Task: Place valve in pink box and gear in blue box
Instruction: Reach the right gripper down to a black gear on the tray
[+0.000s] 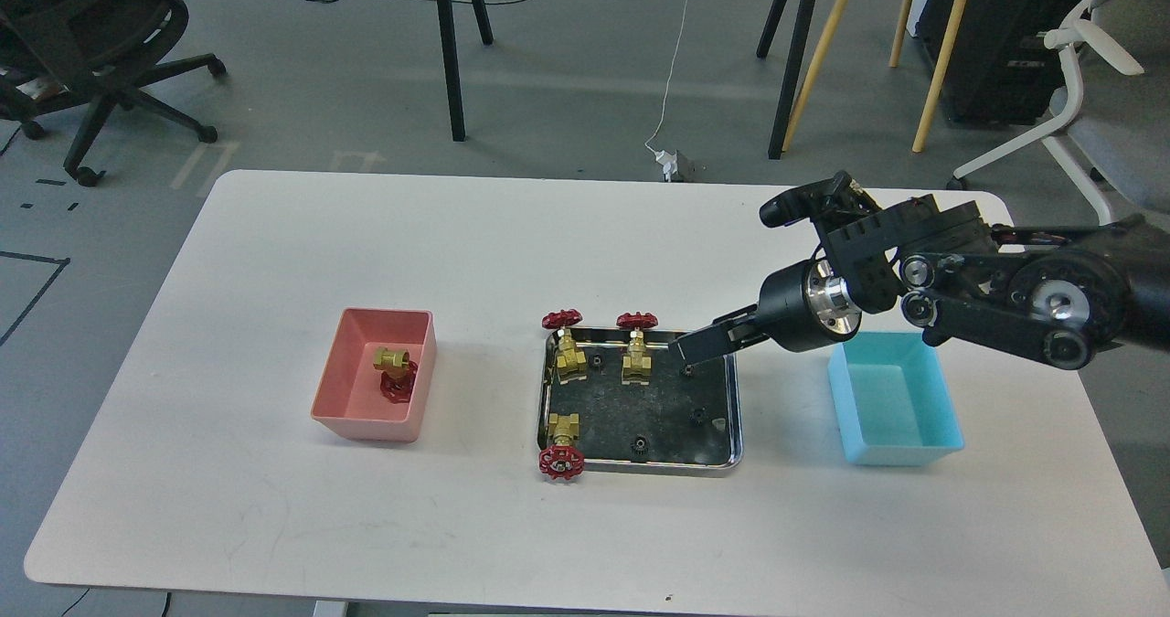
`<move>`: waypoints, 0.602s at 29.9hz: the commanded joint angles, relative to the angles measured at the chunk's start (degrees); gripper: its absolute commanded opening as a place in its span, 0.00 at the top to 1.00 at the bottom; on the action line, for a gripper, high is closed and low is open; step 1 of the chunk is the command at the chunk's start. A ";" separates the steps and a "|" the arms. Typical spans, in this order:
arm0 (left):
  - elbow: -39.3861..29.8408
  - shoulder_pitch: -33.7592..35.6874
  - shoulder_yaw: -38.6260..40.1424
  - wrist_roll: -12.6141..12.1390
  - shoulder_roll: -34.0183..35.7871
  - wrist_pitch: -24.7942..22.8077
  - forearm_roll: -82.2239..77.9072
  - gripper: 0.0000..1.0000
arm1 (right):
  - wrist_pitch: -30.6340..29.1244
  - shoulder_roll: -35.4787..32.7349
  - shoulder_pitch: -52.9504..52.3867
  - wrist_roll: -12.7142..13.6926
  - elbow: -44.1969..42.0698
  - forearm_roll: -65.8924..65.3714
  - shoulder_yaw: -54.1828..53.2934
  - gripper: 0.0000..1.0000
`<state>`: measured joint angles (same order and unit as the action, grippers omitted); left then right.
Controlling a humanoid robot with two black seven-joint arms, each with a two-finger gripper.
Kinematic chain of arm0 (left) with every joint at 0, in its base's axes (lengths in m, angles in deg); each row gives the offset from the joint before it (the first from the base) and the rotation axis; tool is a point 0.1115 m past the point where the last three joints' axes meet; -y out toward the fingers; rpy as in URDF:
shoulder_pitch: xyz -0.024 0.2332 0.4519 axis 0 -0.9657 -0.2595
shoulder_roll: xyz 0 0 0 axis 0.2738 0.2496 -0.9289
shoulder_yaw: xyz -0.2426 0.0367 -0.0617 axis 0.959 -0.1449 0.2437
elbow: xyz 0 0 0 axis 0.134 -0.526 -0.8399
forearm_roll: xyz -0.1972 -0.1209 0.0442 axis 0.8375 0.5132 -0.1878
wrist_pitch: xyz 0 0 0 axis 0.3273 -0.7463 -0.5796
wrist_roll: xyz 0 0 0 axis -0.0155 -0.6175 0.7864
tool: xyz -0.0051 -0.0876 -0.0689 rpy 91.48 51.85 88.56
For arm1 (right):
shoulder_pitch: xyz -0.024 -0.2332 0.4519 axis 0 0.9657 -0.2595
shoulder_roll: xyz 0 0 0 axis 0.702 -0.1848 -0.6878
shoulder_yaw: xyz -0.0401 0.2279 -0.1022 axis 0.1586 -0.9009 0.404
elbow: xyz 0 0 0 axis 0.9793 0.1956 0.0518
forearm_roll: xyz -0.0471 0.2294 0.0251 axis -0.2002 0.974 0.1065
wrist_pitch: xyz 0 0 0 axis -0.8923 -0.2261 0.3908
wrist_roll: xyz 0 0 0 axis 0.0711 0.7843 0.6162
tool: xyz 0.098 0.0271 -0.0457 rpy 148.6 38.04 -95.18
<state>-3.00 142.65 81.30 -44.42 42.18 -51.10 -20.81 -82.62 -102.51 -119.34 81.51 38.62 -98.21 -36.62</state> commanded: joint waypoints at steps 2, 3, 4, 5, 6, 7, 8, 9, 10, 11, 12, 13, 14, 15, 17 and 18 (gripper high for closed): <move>0.09 1.25 0.05 -0.13 0.00 0.78 0.00 0.04 | 0.01 2.61 -1.22 -0.10 -0.57 -1.65 4.38 0.02; 0.09 1.51 0.05 -0.13 0.00 1.13 0.00 0.04 | 0.01 3.66 -1.83 -0.10 -1.18 -1.66 5.79 0.02; 0.09 1.78 -0.04 -0.13 0.00 1.22 0.00 0.04 | 0.01 4.71 -2.27 -0.19 -1.97 -1.66 6.85 0.02; 0.09 2.04 0.05 -0.13 0.09 1.31 0.00 0.04 | 0.01 6.03 -2.45 -0.45 -2.93 -1.66 7.64 0.02; 0.09 2.04 0.05 -0.13 0.09 1.48 0.00 0.04 | 0.01 7.26 -2.45 -0.80 -3.90 -1.66 8.17 0.02; 0.09 2.13 0.13 -0.13 0.09 1.66 0.00 0.04 | 0.01 8.23 -2.36 -1.06 -4.78 -1.66 8.44 0.02; 0.09 2.13 0.05 -0.13 0.18 1.92 0.00 0.04 | 0.01 9.20 -2.19 -1.15 -5.66 -1.66 8.70 0.02; 0.18 2.13 0.05 -0.13 0.18 2.18 0.00 0.04 | 0.01 9.90 -2.10 -1.16 -6.54 -1.74 9.14 0.03; 0.18 2.13 0.13 -0.13 0.27 2.45 0.00 0.04 | 0.01 10.69 -1.93 -1.24 -7.42 -1.83 9.84 0.03; 0.35 2.13 0.14 -0.13 0.36 2.54 0.09 0.04 | 0.01 11.74 -1.92 -1.42 -8.12 -1.92 10.71 0.03; 0.70 2.13 0.22 -0.13 0.62 2.62 0.09 0.04 | 0.01 12.89 -1.84 -1.85 -8.91 -1.92 11.33 0.03; 0.97 2.13 0.22 -0.13 0.88 2.62 0.09 0.04 | 0.01 13.85 -1.75 -2.03 -9.44 -2.01 11.86 0.03; 1.32 2.22 0.31 -0.05 1.06 2.62 0.09 0.04 | 0.01 14.99 -1.66 -2.12 -10.23 -2.01 12.48 0.03; 1.58 2.39 0.31 -0.05 1.06 2.62 0.09 0.04 | 0.01 15.79 -1.40 -2.21 -11.02 -2.01 13.00 0.03; 2.20 2.74 0.31 0.04 1.06 2.62 0.09 0.04 | 0.01 17.02 -1.05 -2.21 -12.69 -2.01 14.15 0.03; 2.55 2.74 0.31 0.04 1.06 2.62 0.18 0.04 | 0.01 17.55 -0.96 -2.21 -13.57 -2.01 14.59 0.03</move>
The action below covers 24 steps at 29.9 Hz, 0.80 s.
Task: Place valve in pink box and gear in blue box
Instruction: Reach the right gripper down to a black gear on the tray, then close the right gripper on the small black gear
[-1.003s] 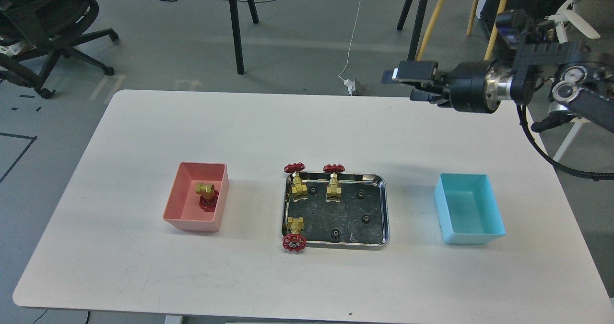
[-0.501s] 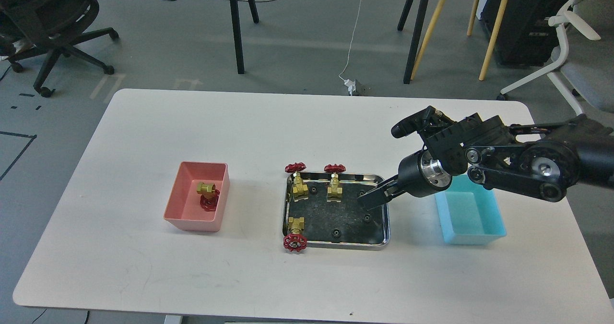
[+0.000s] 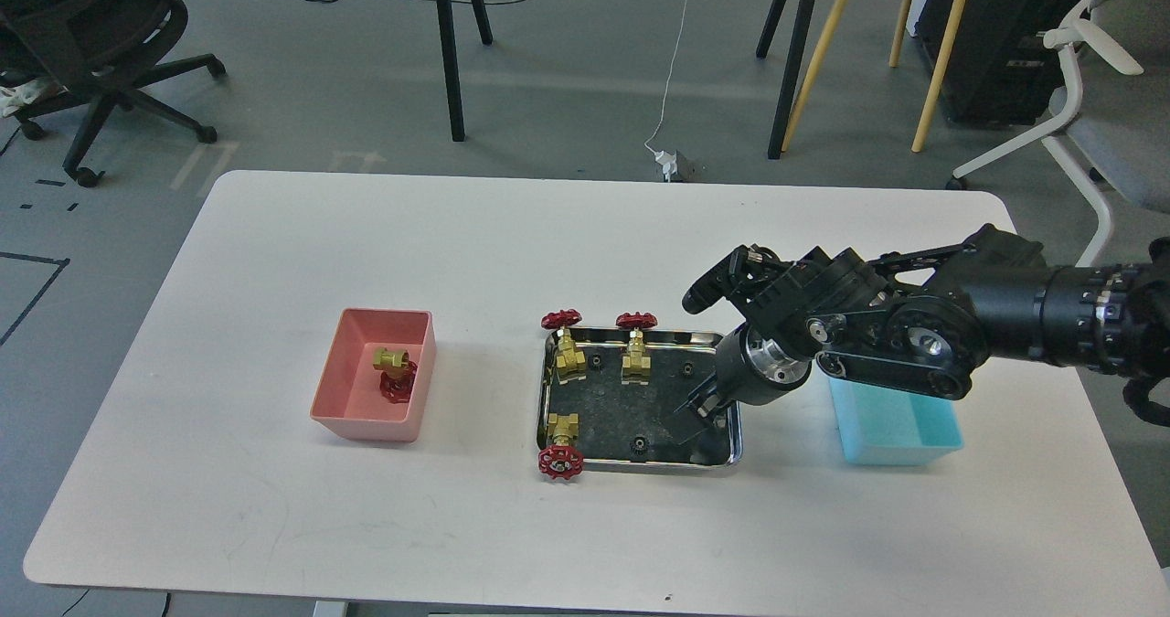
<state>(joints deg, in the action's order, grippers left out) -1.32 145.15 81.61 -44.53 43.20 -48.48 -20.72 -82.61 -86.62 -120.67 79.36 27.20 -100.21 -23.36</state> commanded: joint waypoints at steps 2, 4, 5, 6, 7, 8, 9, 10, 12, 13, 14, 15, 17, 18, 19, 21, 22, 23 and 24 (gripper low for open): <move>1.39 0.24 0.01 0.24 0.13 -0.08 0.09 0.04 | -0.01 2.45 1.25 -0.06 -3.30 -0.01 1.86 0.03; 1.92 0.24 0.09 0.24 0.13 -0.08 0.09 0.04 | -0.01 2.98 1.70 -0.06 -4.18 -0.01 1.86 0.03; 2.01 0.33 0.09 0.24 0.13 0.01 0.09 0.04 | -0.01 3.25 1.79 -0.06 -4.45 -0.01 1.86 0.03; 2.01 0.50 0.09 0.24 0.13 0.01 0.09 0.04 | -0.01 3.33 1.87 -0.06 -4.62 -0.01 1.95 0.03; 2.01 0.68 0.09 0.24 0.13 0.01 0.09 0.04 | -0.01 3.34 1.96 -0.06 -4.80 -0.01 1.95 0.03; 2.01 0.77 0.09 0.24 0.13 0.01 0.09 0.04 | -0.01 3.34 2.31 -0.06 -5.06 -0.01 1.95 0.03; 2.01 0.86 0.09 0.24 0.13 0.09 0.09 0.04 | -0.01 3.34 2.58 -0.06 -5.24 -0.01 1.95 0.04; 2.01 1.12 0.09 0.24 0.04 0.09 0.09 0.04 | -0.01 3.42 2.58 -0.06 -5.68 -0.01 1.95 0.04; 2.01 1.47 0.09 0.24 0.13 0.18 0.09 0.04 | -0.01 3.86 2.67 -0.06 -6.38 -0.10 1.95 0.05; 2.01 1.56 0.09 0.24 0.13 0.09 0.09 0.04 | -0.01 4.21 2.75 -0.15 -6.47 -0.10 2.04 0.07; 2.01 1.65 0.09 0.24 0.13 0.18 0.09 0.04 | -0.01 4.30 2.75 -0.15 -6.47 -0.10 2.04 0.08; 2.01 1.73 0.09 0.24 0.13 0.18 0.09 0.04 | -0.01 4.48 2.75 -0.15 -6.47 -0.10 2.21 0.10; 2.10 2.09 0.09 0.24 0.13 0.18 0.09 0.04 | -0.01 4.57 2.67 -0.06 -6.56 -0.10 3.00 0.12; 2.10 2.17 0.01 0.24 0.13 0.18 0.09 0.04 | -0.01 4.57 2.67 -0.15 -6.47 -0.10 3.35 0.13; 2.10 2.26 0.01 0.24 0.13 0.27 0.09 0.04 | -0.01 4.57 2.67 -0.15 -6.47 -0.10 3.53 0.13; 2.10 2.26 0.01 0.24 0.22 0.44 0.09 0.04 | -0.01 4.57 2.67 -0.15 -6.47 -0.10 3.62 0.13; 2.10 2.26 0.01 0.24 0.22 0.53 0.09 0.04 | -0.01 4.57 2.58 -0.06 -6.47 -0.10 3.71 0.14; 2.19 2.26 0.01 0.24 0.22 0.62 0.09 0.04 | -0.01 4.65 2.49 -0.06 -6.47 -0.10 4.15 0.15; 2.28 2.26 0.01 0.24 0.31 0.62 0.09 0.04 | -0.01 4.74 2.32 -0.06 -6.47 -0.10 4.50 0.18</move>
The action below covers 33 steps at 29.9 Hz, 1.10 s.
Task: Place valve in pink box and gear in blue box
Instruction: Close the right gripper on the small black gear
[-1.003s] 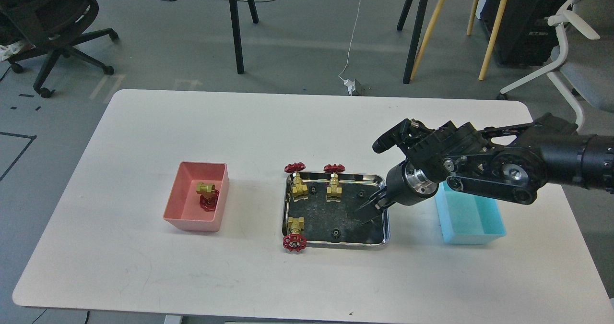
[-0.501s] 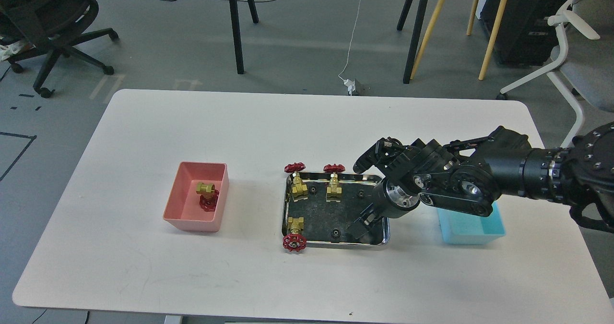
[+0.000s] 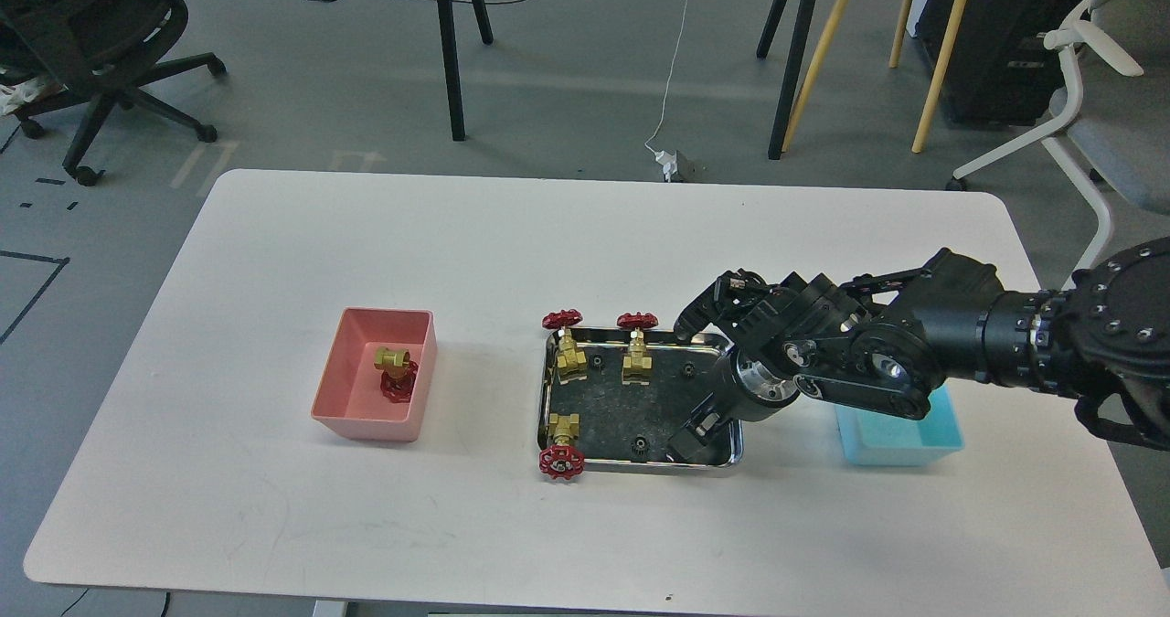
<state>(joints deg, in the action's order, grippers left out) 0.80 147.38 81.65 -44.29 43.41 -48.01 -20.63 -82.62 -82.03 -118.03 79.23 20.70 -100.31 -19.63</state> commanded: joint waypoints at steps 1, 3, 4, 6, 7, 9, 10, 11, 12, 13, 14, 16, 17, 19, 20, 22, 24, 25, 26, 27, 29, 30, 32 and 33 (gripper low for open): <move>0.16 0.03 -0.12 0.00 0.09 0.23 0.00 0.04 | 0.01 0.42 -0.42 0.07 -0.06 0.00 1.03 0.20; 0.16 0.03 -0.12 0.00 0.18 0.32 0.00 0.04 | 0.01 0.77 -0.68 0.07 -0.06 0.00 1.12 0.25; 0.16 0.03 -0.12 0.00 0.18 0.32 0.08 0.04 | 0.01 0.94 -0.77 0.07 -0.15 0.00 1.12 0.26; 0.16 0.03 -0.03 0.00 0.27 0.32 0.08 0.04 | 0.01 1.38 -0.77 0.15 -0.50 0.00 1.12 0.30; 0.16 0.03 -0.03 0.00 0.27 0.32 0.08 0.04 | 0.01 1.56 -0.86 0.16 -0.85 0.00 1.21 0.31; 0.51 0.03 0.06 0.00 0.27 0.23 0.08 0.04 | 0.01 2.26 -0.86 0.16 -1.38 0.00 1.64 0.37; 0.77 0.12 0.14 0.09 0.27 0.23 0.08 0.04 | 0.01 2.44 -0.86 0.16 -1.64 0.00 1.91 0.39; 0.77 0.12 0.14 0.09 0.27 0.23 0.08 0.04 | 0.01 2.61 -0.94 0.16 -1.64 0.00 2.08 0.39; 0.77 0.12 0.14 0.09 0.36 0.23 0.08 0.04 | 0.01 2.70 -1.12 0.16 -1.64 0.00 2.26 0.41; 0.77 0.12 0.14 0.09 0.45 0.23 0.08 0.04 | 0.01 2.70 -1.21 0.24 -1.73 0.00 2.26 0.42; 0.77 0.12 0.14 0.09 0.71 0.23 0.08 0.04 | 0.01 2.70 -1.30 0.24 -1.64 0.00 2.26 0.44; 0.77 0.12 0.14 0.09 0.97 0.23 0.17 0.04 | 0.01 2.79 -1.38 0.24 -1.64 0.00 2.35 0.45; 0.77 0.12 0.14 0.09 0.97 0.23 0.08 0.04 | 0.01 2.97 -1.47 0.24 -1.64 0.00 2.35 0.48; 0.77 0.12 0.14 0.09 0.97 0.23 0.08 0.04 | 0.01 3.23 -1.56 0.24 -1.64 0.00 2.35 0.52; 0.77 0.12 0.14 0.09 0.97 0.23 0.17 0.04 | 0.01 3.41 -1.56 0.24 -1.56 -0.08 2.35 0.54; 0.77 0.12 0.14 0.09 0.97 0.23 0.17 0.04 | 0.01 3.49 -1.56 0.24 -1.56 -0.08 2.35 0.58; 0.77 0.12 0.14 0.09 1.06 0.23 0.08 0.04 | 0.01 3.49 -1.56 0.33 -1.56 -0.08 2.35 0.62; 0.77 0.12 0.14 0.09 1.15 0.23 0.17 0.04 | 0.01 3.49 -1.56 0.33 -1.56 -0.26 2.35 0.63; 0.77 0.12 0.14 0.09 1.32 0.23 0.17 0.04 | 0.01 3.49 -1.56 0.33 -1.56 -0.52 2.35 0.64; 0.77 0.12 0.14 0.09 1.33 0.23 0.17 0.04 | 0.01 3.49 -1.56 0.33 -1.56 -0.78 2.35 0.65; 0.77 0.12 0.14 0.09 1.41 0.23 0.17 0.04 | 0.01 3.67 -1.56 0.33 -1.56 -0.79 2.35 0.67; 0.77 0.12 0.14 0.09 1.50 0.23 0.17 0.04 | 0.01 3.67 -1.65 0.33 -1.56 -0.79 2.35 0.67; 0.77 0.12 0.14 0.09 1.50 0.23 0.17 0.04 | 0.01 3.67 -1.65 0.42 -1.56 -0.87 2.35 0.67; 0.77 0.12 0.14 0.09 1.50 0.23 0.17 0.04 | 0.01 3.76 -1.73 0.42 -1.47 -0.79 2.35 0.68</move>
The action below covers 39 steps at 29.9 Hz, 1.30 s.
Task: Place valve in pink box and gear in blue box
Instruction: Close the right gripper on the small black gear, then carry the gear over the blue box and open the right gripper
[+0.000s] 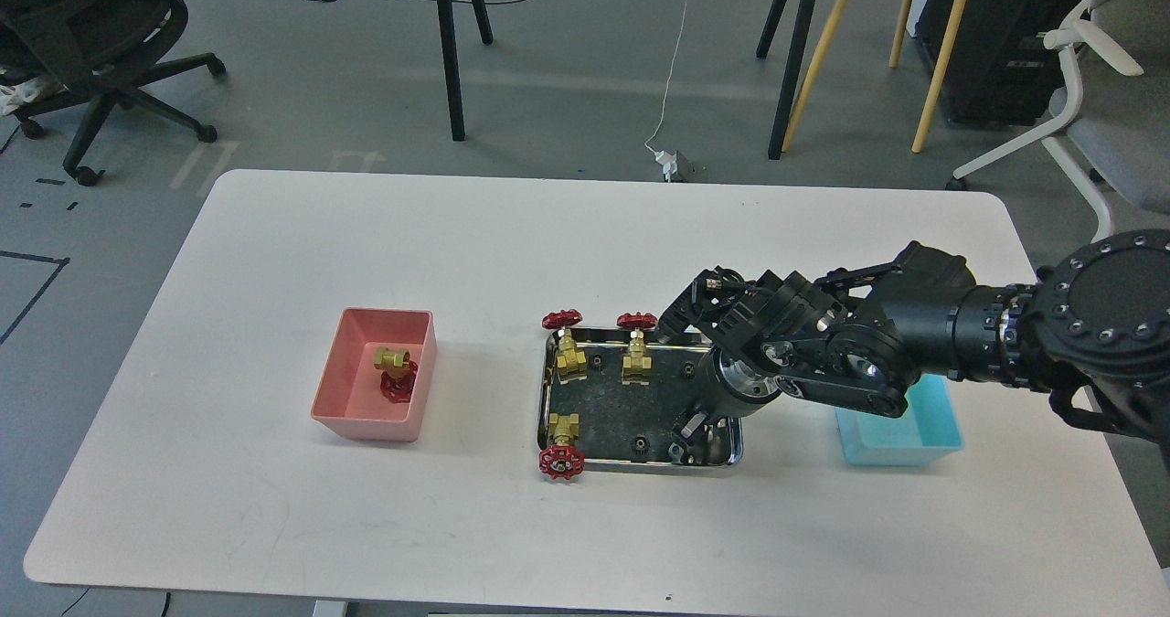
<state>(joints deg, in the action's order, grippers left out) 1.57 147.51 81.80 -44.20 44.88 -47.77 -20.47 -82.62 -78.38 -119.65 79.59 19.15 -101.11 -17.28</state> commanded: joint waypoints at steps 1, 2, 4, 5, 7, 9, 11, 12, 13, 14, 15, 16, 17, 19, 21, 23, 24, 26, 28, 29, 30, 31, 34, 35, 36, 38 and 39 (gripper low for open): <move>0.08 -0.01 -0.01 0.00 0.03 0.00 0.01 0.04 | 0.00 0.11 -0.20 0.06 0.08 -0.08 0.00 0.68; 0.08 -0.01 -0.01 0.00 0.03 0.00 0.01 0.04 | 0.00 0.11 -0.55 0.06 0.26 0.01 -0.09 0.68; 0.00 -0.01 -0.01 0.00 0.29 0.00 0.10 0.04 | 0.00 0.11 -0.82 0.06 0.44 0.01 -0.09 0.68; 0.00 -0.01 0.08 0.00 0.38 0.00 0.10 0.04 | 0.00 0.11 -0.90 0.06 0.44 0.01 -0.09 0.68; 0.00 -0.01 -0.01 0.00 0.38 0.00 0.10 0.04 | 0.00 0.11 -0.90 0.06 0.44 0.01 -0.09 0.69; 0.00 -0.01 -0.01 0.00 0.47 0.00 0.10 0.04 | 0.00 0.02 -0.90 0.06 0.44 0.01 0.00 0.69; 0.08 -0.01 -0.01 0.00 0.56 0.00 0.10 0.04 | 0.00 0.02 -0.82 0.06 0.44 0.01 0.00 0.69; 0.00 -0.01 -0.01 0.00 0.56 0.00 0.10 0.04 | 0.00 0.02 -0.73 0.06 0.44 0.01 0.00 0.69; 0.00 -0.01 -0.01 0.08 0.73 0.00 0.10 0.04 | 0.00 0.02 -0.64 0.06 0.44 0.01 0.08 0.69; 0.00 -0.01 -0.01 0.08 0.82 0.00 0.10 0.04 | 0.00 0.02 -0.64 0.06 0.44 0.01 0.34 0.68; 0.00 -0.01 -0.01 0.08 0.82 0.00 0.10 0.04 | 0.00 0.02 -0.64 0.06 0.44 0.01 0.52 0.68; 0.00 -0.01 -0.01 0.08 0.91 0.00 0.10 0.04 | 0.00 0.02 -0.64 0.06 0.44 0.01 0.61 0.67; 0.00 -0.01 -0.01 0.08 0.91 0.00 0.10 0.04 | 0.00 0.02 -0.64 0.06 0.44 0.01 0.70 0.66; 0.00 -0.01 -0.01 0.08 0.91 0.00 0.10 0.04 | 0.00 0.02 -0.64 0.06 0.44 0.01 0.70 0.66; 0.00 -0.01 -0.01 0.08 0.91 0.00 0.10 0.04 | 0.00 0.02 -0.55 0.06 0.44 0.01 0.79 0.66; 0.00 -0.01 -0.01 0.08 0.82 0.00 0.10 0.04 | 0.00 0.02 -0.55 0.06 0.52 0.01 0.79 0.66; 0.00 -0.01 -0.01 0.08 0.82 0.00 0.10 0.04 | 0.00 0.02 -0.47 0.06 0.52 0.01 0.79 0.66; 0.00 -0.01 -0.01 0.08 0.82 0.00 0.10 0.04 | 0.00 0.02 -0.38 0.06 0.52 0.01 0.79 0.66; 0.08 -0.01 -0.01 0.08 0.82 0.00 0.10 0.04 | 0.00 0.02 -0.38 0.06 0.52 0.01 0.79 0.66; 0.08 -0.01 -0.01 0.17 0.82 0.00 0.10 0.04 | 0.00 0.02 -0.38 0.06 0.52 0.01 0.79 0.66; 0.08 -0.10 -0.01 0.17 0.82 0.00 0.10 0.04 | 0.00 0.02 -0.38 0.06 0.52 0.01 0.79 0.67; 0.08 -0.01 -0.01 0.17 0.82 0.00 0.10 0.04 | 0.00 0.02 -0.38 0.06 0.52 0.01 0.79 0.68; 0.17 -0.01 -0.01 0.17 0.82 0.00 0.10 0.04 | 0.00 0.02 -0.38 0.06 0.61 -0.08 0.87 0.73; 0.17 -0.01 -0.01 0.17 0.82 0.00 0.10 0.04 | 0.00 0.02 -0.29 0.06 0.61 -0.08 0.87 0.76; 0.17 -0.10 -0.01 0.17 0.82 0.00 0.10 0.04 | 0.00 0.02 -0.29 0.06 0.61 -0.08 0.87 0.79; 0.61 -0.01 -0.01 0.17 0.82 0.00 0.10 0.04 | 0.00 0.02 -0.29 0.15 0.70 -0.08 0.87 0.85; 0.87 -0.10 0.08 0.17 0.73 0.00 0.10 0.04 | 0.00 0.02 -0.29 0.24 0.61 -0.08 0.87 0.86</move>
<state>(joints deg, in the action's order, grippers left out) 1.87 147.47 81.80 -44.02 45.70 -47.77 -20.37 -82.61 -78.36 -119.95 79.66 19.78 -101.17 -16.40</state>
